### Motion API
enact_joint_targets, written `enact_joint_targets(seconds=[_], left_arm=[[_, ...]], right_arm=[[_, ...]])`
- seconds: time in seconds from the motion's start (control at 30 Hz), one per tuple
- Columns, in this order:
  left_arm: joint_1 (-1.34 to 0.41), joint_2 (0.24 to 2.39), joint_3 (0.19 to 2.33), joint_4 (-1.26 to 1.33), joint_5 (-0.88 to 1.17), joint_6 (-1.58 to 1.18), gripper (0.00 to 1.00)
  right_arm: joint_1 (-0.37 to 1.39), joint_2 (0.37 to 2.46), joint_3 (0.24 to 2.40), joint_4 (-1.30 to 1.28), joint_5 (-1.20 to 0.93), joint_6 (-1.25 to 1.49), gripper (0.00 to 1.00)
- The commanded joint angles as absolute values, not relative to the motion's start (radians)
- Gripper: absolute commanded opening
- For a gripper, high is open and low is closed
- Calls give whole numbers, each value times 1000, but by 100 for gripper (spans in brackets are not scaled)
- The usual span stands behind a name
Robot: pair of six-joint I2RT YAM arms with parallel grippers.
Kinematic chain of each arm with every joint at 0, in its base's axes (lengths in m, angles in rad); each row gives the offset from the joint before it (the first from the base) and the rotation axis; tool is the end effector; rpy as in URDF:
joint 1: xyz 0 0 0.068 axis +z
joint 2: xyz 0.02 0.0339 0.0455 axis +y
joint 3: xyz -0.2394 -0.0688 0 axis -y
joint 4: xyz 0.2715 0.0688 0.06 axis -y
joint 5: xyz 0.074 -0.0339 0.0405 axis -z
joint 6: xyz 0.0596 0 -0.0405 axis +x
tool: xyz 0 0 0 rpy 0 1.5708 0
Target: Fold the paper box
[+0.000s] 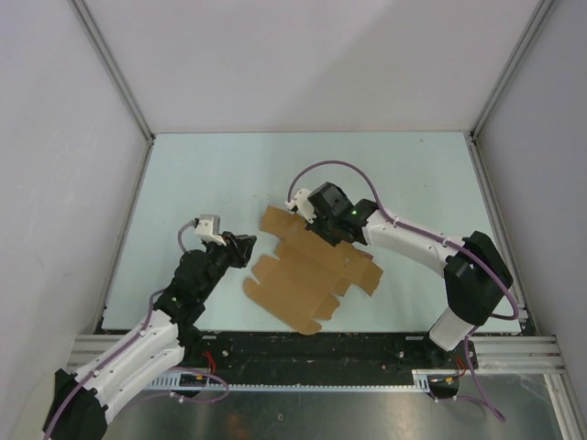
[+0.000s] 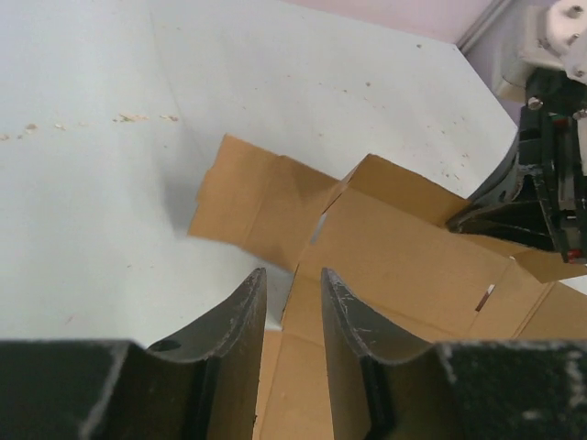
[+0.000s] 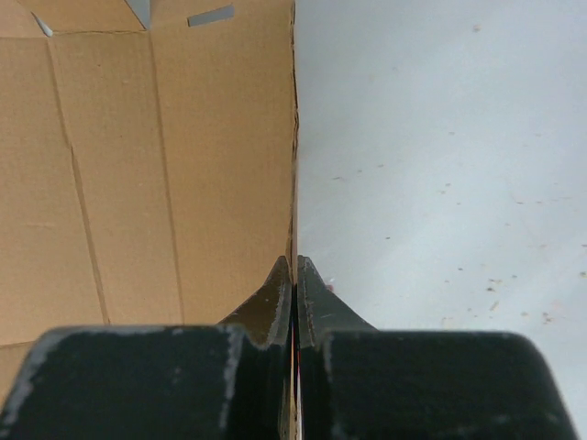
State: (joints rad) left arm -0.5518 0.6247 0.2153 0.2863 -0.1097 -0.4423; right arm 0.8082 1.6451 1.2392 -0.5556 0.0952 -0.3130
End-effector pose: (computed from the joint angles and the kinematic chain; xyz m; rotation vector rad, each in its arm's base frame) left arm 0.2001 -0.1155 0.1841 0.0109 1.7358 -0.6471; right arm 0.2716 0.2761 0.1908 -1.3117 2.1606 0.0780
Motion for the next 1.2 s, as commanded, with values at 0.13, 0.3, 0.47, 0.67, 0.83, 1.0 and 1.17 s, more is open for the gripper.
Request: enact_joint_targets(seconds=[0.13, 0.3, 0.47, 0.67, 0.83, 1.0, 1.17], left_arm=[[-489, 586, 192, 290, -147, -459, 34], [-471, 589, 186, 290, -141, -462, 33], [-463, 595, 183, 290, -146, -460, 30], [-456, 612, 198, 290, -166, -465, 27], [-451, 640, 213, 290, -175, -468, 26], [-449, 629, 212, 290, -175, -480, 26], [-446, 617, 207, 290, -170, -474, 27]], right_arm=[[824, 1600, 1210, -451, 311, -462, 0], [824, 1600, 1212, -440, 353, -584, 0], [821, 1597, 1212, -422, 414, -635, 0], [844, 1586, 1193, -416, 452, -630, 0], [848, 1580, 1193, -402, 506, -540, 0], [847, 1566, 1193, -332, 526, -517, 0], [854, 1554, 1193, -268, 543, -506, 0]])
